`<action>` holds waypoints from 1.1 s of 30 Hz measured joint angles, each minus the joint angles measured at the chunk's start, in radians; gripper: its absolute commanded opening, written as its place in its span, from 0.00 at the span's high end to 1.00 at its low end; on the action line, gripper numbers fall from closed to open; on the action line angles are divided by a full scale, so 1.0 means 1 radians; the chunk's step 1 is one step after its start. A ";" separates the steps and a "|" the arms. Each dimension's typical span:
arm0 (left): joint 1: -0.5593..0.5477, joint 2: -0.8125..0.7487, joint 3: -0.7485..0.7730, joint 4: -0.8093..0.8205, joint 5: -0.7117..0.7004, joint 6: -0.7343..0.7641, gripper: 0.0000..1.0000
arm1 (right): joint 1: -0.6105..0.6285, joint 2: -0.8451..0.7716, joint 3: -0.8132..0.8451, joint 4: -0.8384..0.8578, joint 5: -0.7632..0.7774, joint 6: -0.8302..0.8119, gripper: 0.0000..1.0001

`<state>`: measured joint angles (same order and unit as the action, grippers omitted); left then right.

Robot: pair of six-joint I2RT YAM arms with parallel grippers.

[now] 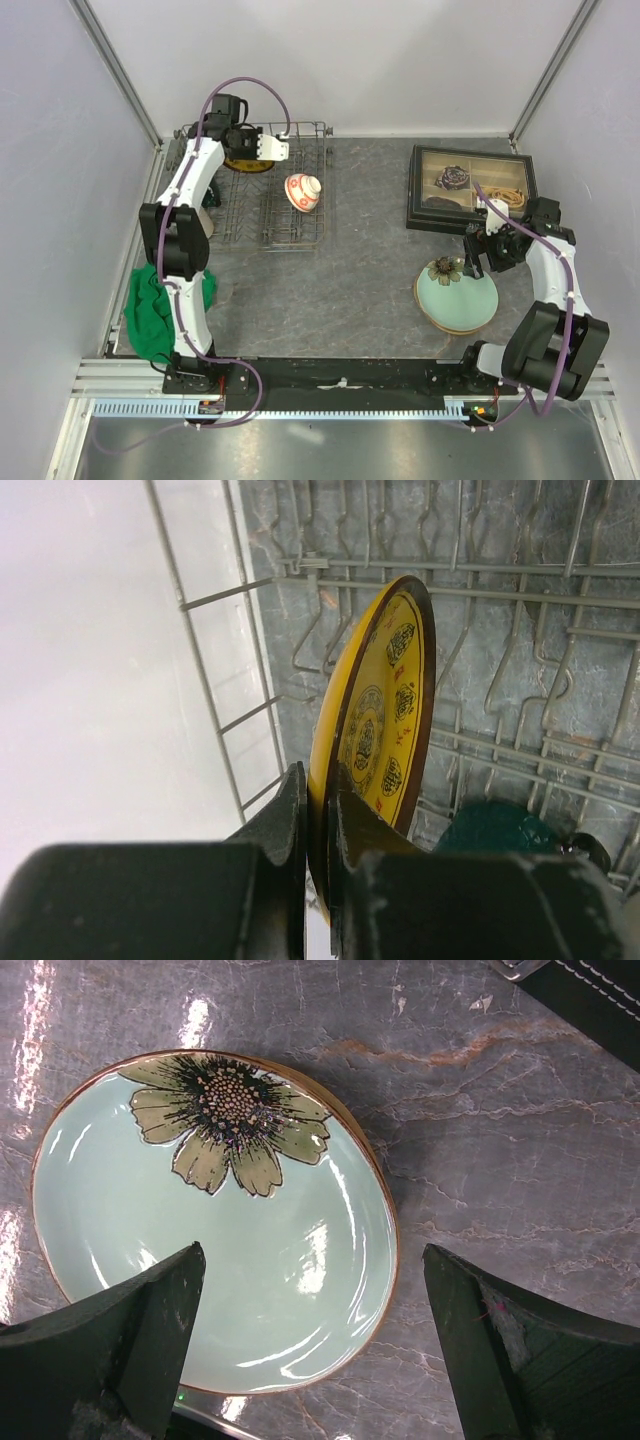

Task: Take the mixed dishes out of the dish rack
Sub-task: Pick up the plate from the dish rack.

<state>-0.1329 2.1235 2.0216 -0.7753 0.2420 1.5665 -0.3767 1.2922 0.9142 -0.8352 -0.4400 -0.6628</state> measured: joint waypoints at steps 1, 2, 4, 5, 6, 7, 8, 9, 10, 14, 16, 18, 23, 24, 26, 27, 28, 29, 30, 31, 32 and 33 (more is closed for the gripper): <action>0.000 -0.008 0.000 -0.002 0.001 -0.006 0.98 | 0.000 -0.007 0.000 -0.003 -0.001 0.000 0.02; 0.000 -0.018 0.000 -0.002 0.003 -0.011 0.99 | 0.000 -0.013 0.000 -0.005 -0.003 0.000 0.02; 0.000 -0.043 0.000 -0.002 0.007 -0.029 0.99 | 0.000 -0.029 0.000 -0.014 -0.010 -0.001 0.02; 0.000 -0.055 0.000 -0.002 0.011 -0.038 0.98 | 0.000 -0.035 0.002 -0.021 -0.012 -0.003 0.02; 0.000 -0.072 -0.002 -0.002 0.021 -0.051 0.98 | 0.000 -0.040 0.006 -0.029 -0.017 -0.003 0.02; 0.000 -0.091 -0.008 -0.003 0.029 -0.066 0.98 | 0.000 -0.043 0.012 -0.039 -0.022 -0.004 0.02; 0.000 -0.117 -0.014 -0.009 0.038 -0.084 0.98 | 0.000 -0.047 0.021 -0.049 -0.029 -0.004 0.02; 0.000 -0.135 -0.018 -0.011 0.047 -0.095 0.98 | 0.000 -0.051 0.034 -0.060 -0.036 -0.005 0.02; 0.000 -0.167 -0.033 -0.011 0.060 -0.119 0.98 | 0.000 -0.055 0.047 -0.068 -0.044 -0.006 0.02; 0.000 -0.295 -0.108 -0.026 0.124 -0.199 0.98 | 0.008 -0.076 0.104 -0.089 -0.097 -0.005 0.02; 0.000 -0.359 -0.156 -0.032 0.167 -0.241 0.98 | 0.028 -0.084 0.127 -0.095 -0.128 0.002 0.02; -0.003 -0.417 -0.202 -0.051 0.214 -0.281 0.98 | 0.066 -0.092 0.145 -0.095 -0.156 0.016 0.02; -0.016 -0.525 -0.299 -0.095 0.352 -0.404 0.98 | 0.216 -0.127 0.164 -0.056 -0.191 0.089 0.02; -0.021 -0.543 -0.320 -0.100 0.391 -0.437 0.98 | 0.251 -0.135 0.169 -0.038 -0.195 0.110 0.02; -0.030 -0.571 -0.347 -0.110 0.446 -0.488 0.98 | 0.306 -0.147 0.180 -0.002 -0.206 0.148 0.02; -0.034 -0.583 -0.359 -0.112 0.470 -0.512 0.98 | 0.329 -0.151 0.187 0.016 -0.213 0.167 0.02; -0.042 -0.599 -0.375 -0.114 0.503 -0.544 0.99 | 0.354 -0.153 0.195 0.035 -0.219 0.186 0.02; -0.049 -0.611 -0.384 -0.116 0.530 -0.568 0.98 | 0.384 -0.153 0.206 0.053 -0.221 0.207 0.02; -0.056 -0.621 -0.393 -0.115 0.557 -0.592 0.98 | 0.416 -0.151 0.216 0.075 -0.223 0.226 0.02; -0.063 -0.628 -0.400 -0.115 0.580 -0.612 0.99 | 0.450 -0.149 0.227 0.093 -0.227 0.244 0.02; -0.074 -0.637 -0.410 -0.114 0.607 -0.636 0.98 | 0.481 -0.145 0.237 0.106 -0.232 0.257 0.02; -0.082 -0.645 -0.419 -0.114 0.628 -0.655 0.99 | 0.523 -0.140 0.250 0.125 -0.236 0.274 0.02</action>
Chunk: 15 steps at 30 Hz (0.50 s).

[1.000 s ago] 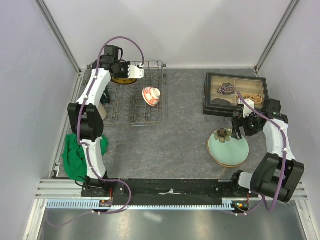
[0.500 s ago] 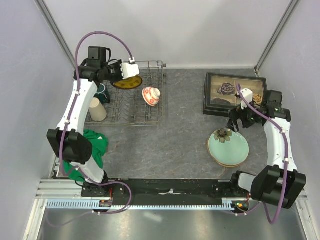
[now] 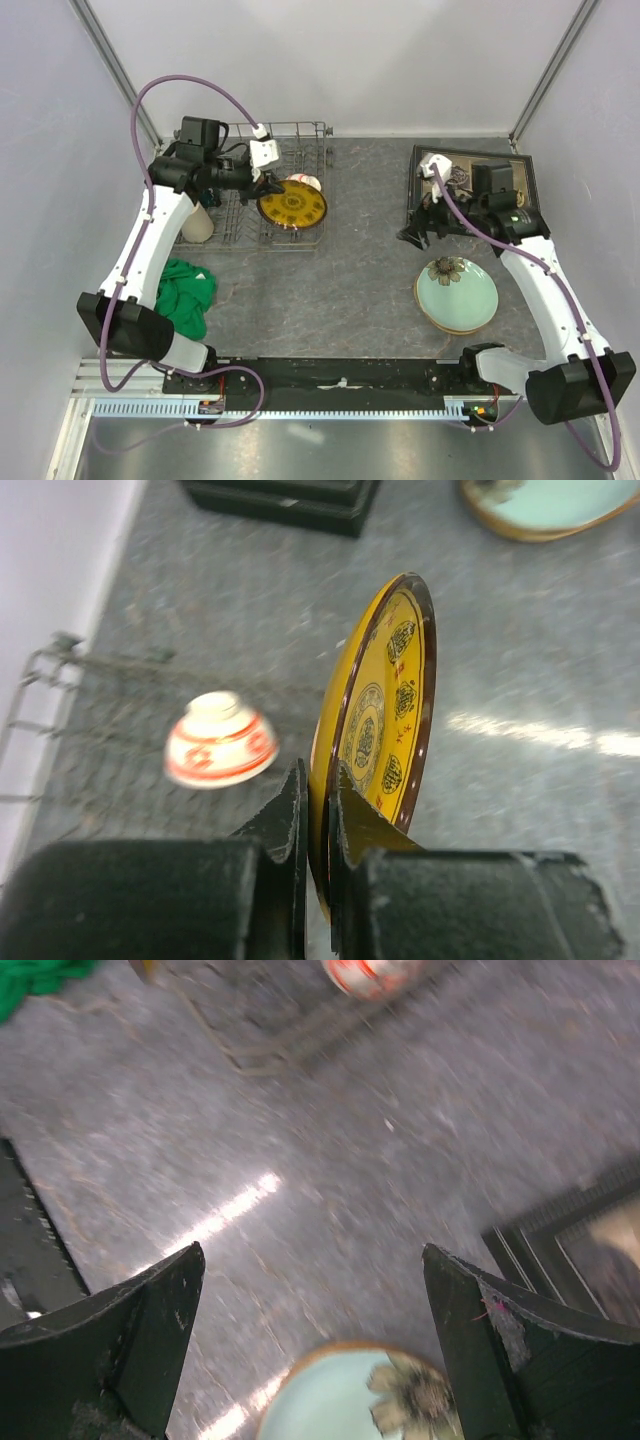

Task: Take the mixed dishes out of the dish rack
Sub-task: Pick up the plate from the dish rack, then place the plate on the plate.

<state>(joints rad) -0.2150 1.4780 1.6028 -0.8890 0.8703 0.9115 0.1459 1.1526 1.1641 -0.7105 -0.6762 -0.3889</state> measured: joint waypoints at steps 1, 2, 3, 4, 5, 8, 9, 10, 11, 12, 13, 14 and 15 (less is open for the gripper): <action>-0.013 -0.007 -0.010 -0.001 0.018 -0.021 0.98 | 0.037 0.008 0.015 0.014 -0.002 0.014 0.03; -0.023 -0.011 -0.016 -0.001 0.031 -0.035 0.98 | 0.069 0.016 0.027 0.024 -0.005 0.024 0.03; -0.036 -0.014 -0.020 -0.001 0.043 -0.051 0.99 | 0.106 0.024 0.039 0.037 -0.003 0.036 0.03; -0.049 -0.015 -0.022 0.000 0.053 -0.066 0.98 | 0.141 0.031 0.049 0.051 0.000 0.047 0.03; -0.063 -0.015 -0.022 0.000 0.058 -0.081 0.99 | 0.185 0.039 0.059 0.066 0.005 0.058 0.03; -0.092 -0.015 -0.023 0.001 0.067 -0.117 0.98 | 0.277 0.055 0.079 0.094 0.025 0.081 0.03; -0.098 -0.015 -0.023 0.001 0.070 -0.126 0.98 | 0.300 0.060 0.086 0.101 0.029 0.086 0.03; -0.106 -0.015 -0.023 0.002 0.072 -0.136 0.98 | 0.325 0.069 0.098 0.107 0.037 0.092 0.03; -0.111 -0.015 -0.023 0.002 0.073 -0.144 0.99 | 0.342 0.077 0.109 0.113 0.043 0.097 0.03; -0.117 -0.015 -0.023 0.005 0.074 -0.154 0.98 | 0.358 0.087 0.121 0.118 0.050 0.100 0.03; -0.121 -0.015 -0.023 0.006 0.074 -0.161 0.99 | 0.373 0.095 0.133 0.123 0.058 0.105 0.04; -0.126 -0.015 -0.024 0.009 0.074 -0.168 0.98 | 0.385 0.101 0.139 0.128 0.065 0.106 0.04; -0.130 -0.015 -0.027 0.011 0.074 -0.175 0.98 | 0.400 0.108 0.146 0.131 0.075 0.109 0.04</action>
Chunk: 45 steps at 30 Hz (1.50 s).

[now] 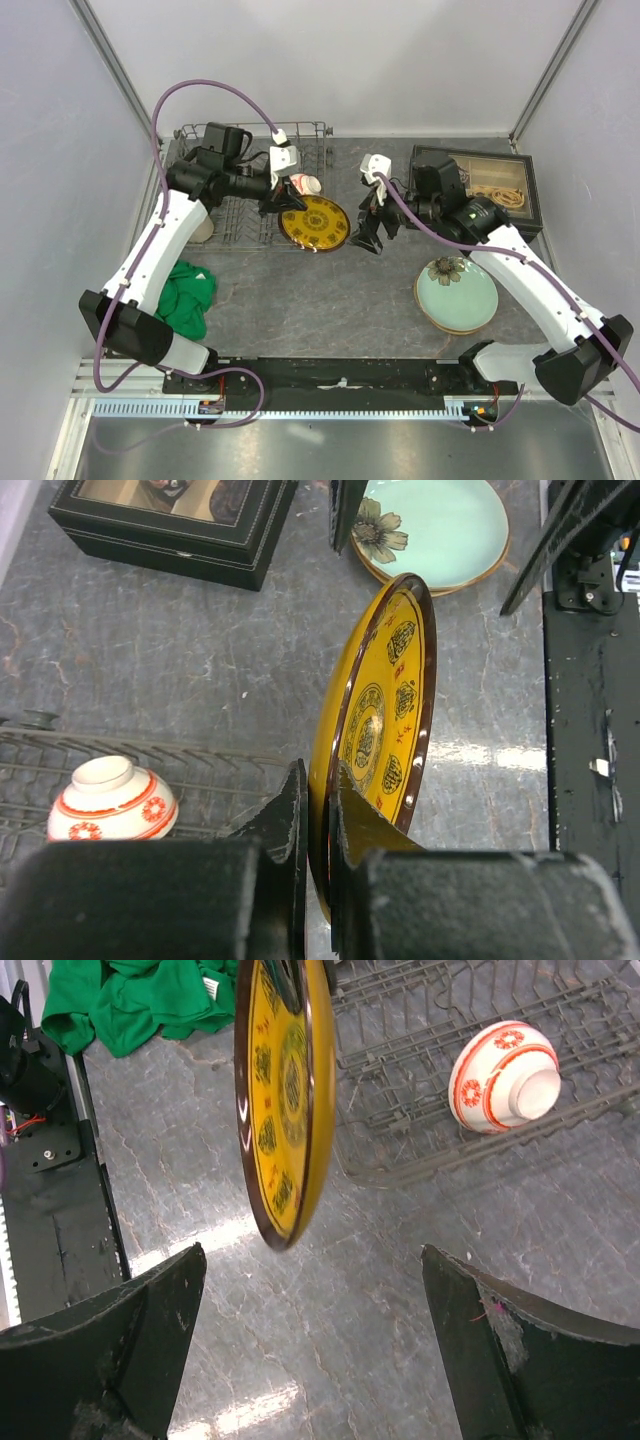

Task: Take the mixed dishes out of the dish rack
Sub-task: Place the plate on the plate.

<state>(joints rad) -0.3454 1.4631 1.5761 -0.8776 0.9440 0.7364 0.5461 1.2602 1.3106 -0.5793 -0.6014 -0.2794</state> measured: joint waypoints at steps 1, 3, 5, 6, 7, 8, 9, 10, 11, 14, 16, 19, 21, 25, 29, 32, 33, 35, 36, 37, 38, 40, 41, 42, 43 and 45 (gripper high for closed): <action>-0.004 0.000 -0.002 0.002 0.000 -0.005 0.99 | 0.009 0.005 0.004 0.004 0.006 0.001 0.05; -0.013 0.000 -0.009 0.005 0.000 -0.014 0.99 | 0.029 0.019 0.015 0.006 0.020 0.006 0.07; -0.023 0.000 -0.013 0.005 0.000 -0.021 0.98 | 0.044 0.036 0.027 0.014 0.034 0.008 0.12; -0.028 0.000 -0.013 0.006 -0.001 -0.023 0.98 | 0.052 0.048 0.035 0.016 0.041 0.012 0.15; -0.035 0.000 -0.014 0.010 0.000 -0.026 0.98 | 0.054 0.052 0.037 0.018 0.043 0.012 0.23; -0.042 -0.002 -0.018 0.014 0.000 -0.030 0.98 | 0.056 0.060 0.040 0.020 0.047 0.014 0.27; -0.049 -0.004 -0.023 0.018 0.000 -0.034 0.99 | 0.061 0.068 0.044 0.022 0.056 0.017 0.32; -0.055 -0.007 -0.029 0.022 0.000 -0.037 0.98 | 0.063 0.075 0.047 0.023 0.061 0.016 0.43; -0.060 -0.012 -0.036 0.024 0.000 -0.041 0.99 | 0.066 0.080 0.048 0.026 0.067 0.017 0.50; -0.067 -0.027 -0.060 0.049 -0.018 -0.047 0.98 | 0.073 0.093 0.050 0.023 0.071 0.026 0.80; -0.065 -0.028 -0.065 0.068 -0.029 -0.050 0.98 | 0.085 0.096 0.050 0.024 0.071 0.030 0.94; -0.070 -0.031 -0.072 0.085 -0.050 -0.069 0.92 | 0.082 0.099 0.050 0.031 0.114 0.065 1.00; -0.071 -0.031 -0.073 0.094 -0.057 -0.087 0.81 | 0.082 0.100 0.050 0.039 0.140 0.071 1.00; -0.074 -0.032 -0.075 0.093 -0.041 -0.094 0.42 | 0.084 0.100 0.050 0.041 0.156 0.060 1.00; -0.076 -0.042 -0.082 0.096 -0.026 -0.093 0.27 | 0.080 0.095 0.043 0.041 0.163 0.043 1.00; -0.076 -0.061 -0.095 0.099 -0.028 -0.094 0.19 | 0.080 0.079 0.019 0.040 0.188 0.035 1.00; -0.076 -0.069 -0.097 0.103 -0.030 -0.094 0.18 | 0.079 0.070 0.007 0.040 0.202 0.031 1.00; -0.076 -0.087 -0.100 0.110 -0.036 -0.094 0.11 | 0.075 0.054 -0.013 0.039 0.224 0.025 1.00; -0.076 -0.097 -0.101 0.114 -0.040 -0.093 0.09 | 0.068 0.043 -0.026 0.036 0.235 0.021 1.00; -0.076 -0.109 -0.104 0.120 -0.049 -0.093 0.04 | 0.059 0.033 -0.038 0.033 0.245 0.020 1.00; -0.076 -0.120 -0.106 0.124 -0.053 -0.092 0.01 | 0.043 0.019 -0.054 0.029 0.249 0.017 1.00; -0.076 -0.144 -0.116 0.133 -0.057 -0.087 0.01 | 0.001 -0.010 -0.089 0.021 0.263 0.013 1.00; -0.076 -0.154 -0.124 0.137 -0.058 -0.084 0.01 | -0.021 -0.023 -0.105 0.016 0.266 0.011 1.00; -0.076 -0.167 -0.138 0.145 -0.060 -0.081 0.01 | -0.052 -0.039 -0.128 0.011 0.270 0.006 1.00; -0.076 -0.180 -0.155 0.152 -0.061 -0.075 0.01 | -0.080 -0.051 -0.147 0.005 0.271 0.002 1.00; -0.076 -0.198 -0.186 0.158 -0.063 -0.063 0.01 | -0.133 -0.074 -0.179 -0.020 0.270 -0.008 1.00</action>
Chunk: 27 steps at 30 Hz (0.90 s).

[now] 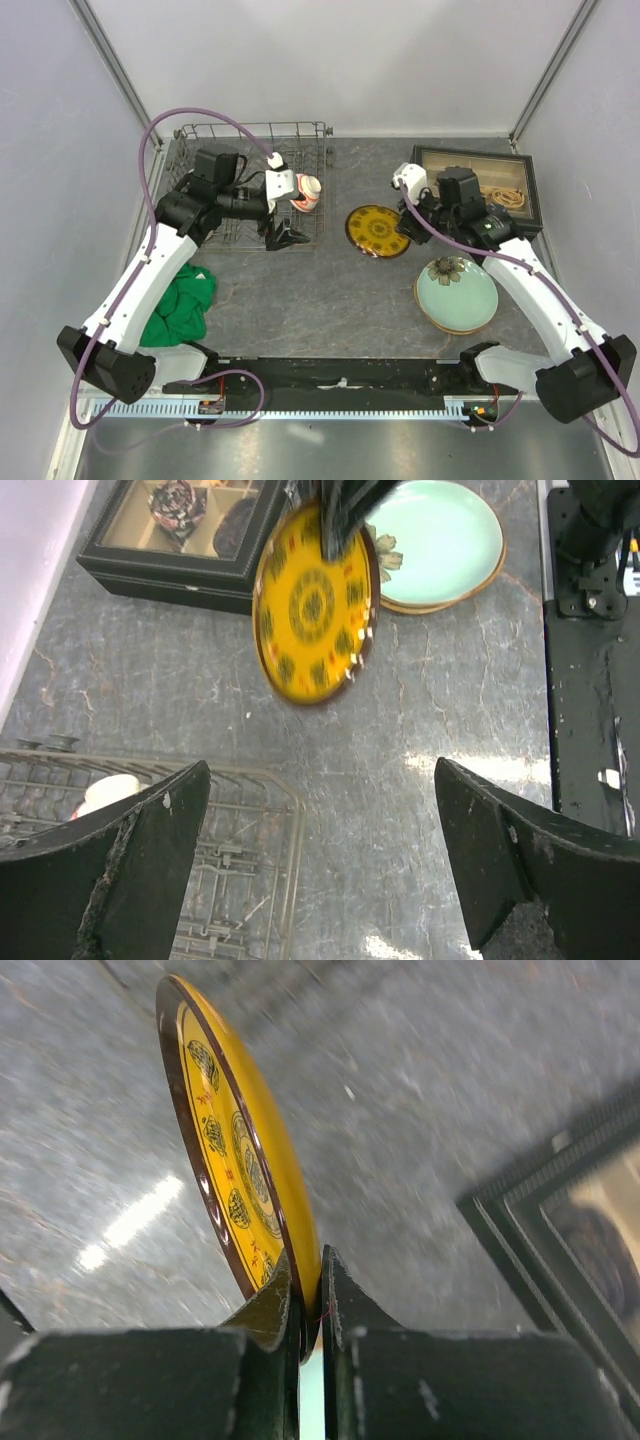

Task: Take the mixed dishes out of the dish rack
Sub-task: Place the plate on the plate.

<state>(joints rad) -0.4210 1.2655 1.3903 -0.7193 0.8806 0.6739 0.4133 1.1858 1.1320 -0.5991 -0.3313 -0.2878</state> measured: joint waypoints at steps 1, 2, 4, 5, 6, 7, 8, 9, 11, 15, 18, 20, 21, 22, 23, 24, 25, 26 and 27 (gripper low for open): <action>0.000 -0.004 -0.013 0.001 -0.001 0.005 0.01 | -0.027 -0.010 -0.014 -0.010 0.000 -0.006 1.00; 0.000 -0.005 -0.025 0.004 -0.003 0.010 0.01 | -0.054 -0.020 -0.029 -0.021 -0.001 -0.013 1.00; 0.000 -0.005 -0.051 0.010 -0.011 0.024 0.01 | -0.106 -0.043 -0.057 -0.044 -0.002 -0.028 1.00; 0.001 -0.005 -0.061 0.011 -0.015 0.030 0.01 | -0.132 -0.053 -0.068 -0.058 -0.005 -0.036 1.00; 0.001 -0.005 -0.075 0.013 -0.017 0.038 0.01 | -0.154 -0.063 -0.079 -0.071 -0.009 -0.045 1.00; 0.001 -0.005 -0.085 0.013 -0.018 0.045 0.01 | -0.182 -0.075 -0.092 -0.082 -0.011 -0.056 1.00; 0.001 -0.005 -0.098 0.015 -0.020 0.052 0.01 | -0.209 -0.085 -0.104 -0.097 -0.017 -0.065 1.00; 0.001 -0.005 -0.109 0.015 -0.024 0.057 0.01 | -0.232 -0.093 -0.114 -0.109 -0.023 -0.076 1.00; 0.001 -0.005 -0.130 0.016 -0.034 0.067 0.02 | -0.283 -0.099 -0.132 -0.135 -0.039 -0.098 1.00; 0.003 0.000 -0.160 0.016 -0.046 0.078 0.04 | -0.388 -0.096 -0.165 -0.178 -0.077 -0.148 1.00; 0.005 0.002 -0.180 0.017 -0.061 0.084 0.04 | -0.477 -0.076 -0.184 -0.212 -0.116 -0.193 1.00; 0.005 0.004 -0.190 0.016 -0.068 0.088 0.04 | -0.537 -0.045 -0.185 -0.244 -0.148 -0.234 1.00; 0.005 0.006 -0.192 0.016 -0.069 0.090 0.05 | -0.559 -0.030 -0.185 -0.255 -0.158 -0.253 1.00; 0.005 0.008 -0.194 0.016 -0.070 0.092 0.05 | -0.588 -0.011 -0.185 -0.270 -0.180 -0.278 1.00; 0.005 0.009 -0.195 0.016 -0.070 0.093 0.05 | -0.612 0.006 -0.185 -0.286 -0.198 -0.299 1.00; 0.005 0.011 -0.195 0.017 -0.070 0.094 0.05 | -0.640 0.026 -0.185 -0.307 -0.218 -0.323 1.00; 0.005 0.013 -0.196 0.017 -0.070 0.095 0.05 | -0.665 0.043 -0.184 -0.326 -0.237 -0.349 1.00; 0.005 0.016 -0.197 0.017 -0.070 0.095 0.05 | -0.695 0.062 -0.180 -0.352 -0.255 -0.378 1.00; 0.006 0.018 -0.198 0.018 -0.070 0.095 0.05 | -0.730 0.085 -0.174 -0.385 -0.277 -0.412 1.00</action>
<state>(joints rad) -0.4152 1.2839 1.1923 -0.7013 0.8108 0.7689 -0.3164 1.2709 0.9577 -0.9836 -0.6086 -0.7002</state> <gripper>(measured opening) 0.952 0.078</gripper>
